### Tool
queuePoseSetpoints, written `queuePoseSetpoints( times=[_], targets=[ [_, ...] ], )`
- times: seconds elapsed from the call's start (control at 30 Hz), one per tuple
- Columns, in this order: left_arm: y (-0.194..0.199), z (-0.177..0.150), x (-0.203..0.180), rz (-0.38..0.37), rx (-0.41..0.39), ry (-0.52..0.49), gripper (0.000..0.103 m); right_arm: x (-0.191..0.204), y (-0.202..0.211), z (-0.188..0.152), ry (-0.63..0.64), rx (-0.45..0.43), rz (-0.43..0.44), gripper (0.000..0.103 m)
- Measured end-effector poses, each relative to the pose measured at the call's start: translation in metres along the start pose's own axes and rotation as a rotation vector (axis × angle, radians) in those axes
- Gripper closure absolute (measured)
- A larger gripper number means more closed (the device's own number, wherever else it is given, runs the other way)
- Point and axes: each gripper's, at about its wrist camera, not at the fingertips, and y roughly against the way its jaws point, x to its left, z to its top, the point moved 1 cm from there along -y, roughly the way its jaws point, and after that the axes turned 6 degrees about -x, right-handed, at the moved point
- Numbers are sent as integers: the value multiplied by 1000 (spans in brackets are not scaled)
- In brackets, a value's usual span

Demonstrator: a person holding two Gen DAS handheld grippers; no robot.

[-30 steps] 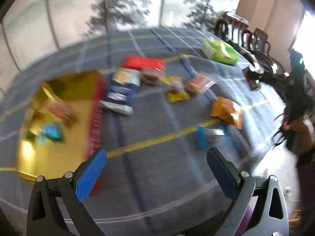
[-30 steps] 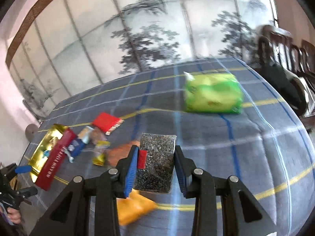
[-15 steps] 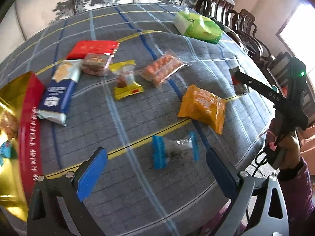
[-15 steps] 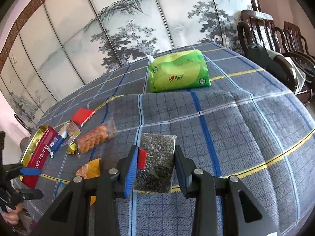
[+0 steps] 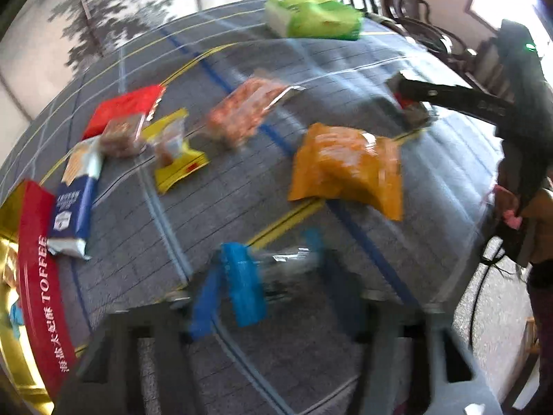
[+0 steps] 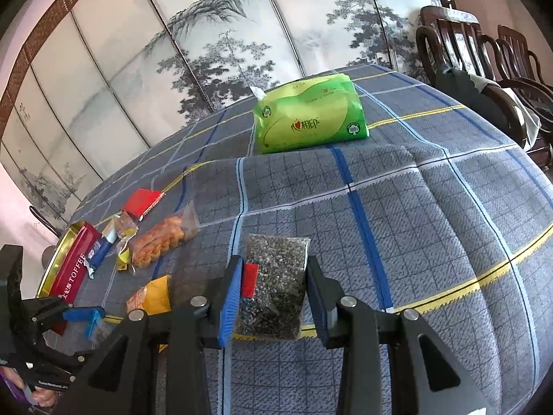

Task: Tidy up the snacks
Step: 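Grasp another blue-wrapped candy with the left tool while the right tool holds the grey packet, then carry the blue candy into the gold tin and open the left tool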

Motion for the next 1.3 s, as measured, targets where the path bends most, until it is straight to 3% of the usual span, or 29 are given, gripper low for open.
queuePoseSetpoints(
  times=[0.03,0.1,0.17,0.23,0.47,0.9,1.0,1.1,1.3],
  targets=[
    [1,1,0,-3,-1,6,72,0,0,0,1,1,0,67],
    [3,-1,1,7,-15,24,84,0,-2,0,0,7,-4,67],
    [7,-4,3,36,-36,37,84,-1,-3,-1,-1,14,-9,67],
    [17,-7,10,-11,-54,79,84,-1,-3,-1,-2,10,-6,67],
    [65,-17,25,8,-152,143,84,-3,-5,-2,-11,5,-13,67],
    [108,-32,55,30,-195,238,84,5,-5,-1,15,18,-63,67],
    [112,-33,60,28,-199,251,84,8,-13,-2,30,76,-136,64],
    [115,-35,64,30,-205,264,84,13,-12,-4,56,69,-160,63],
    [125,-34,75,44,-228,278,84,14,-4,-6,64,53,-138,68]
  ],
)
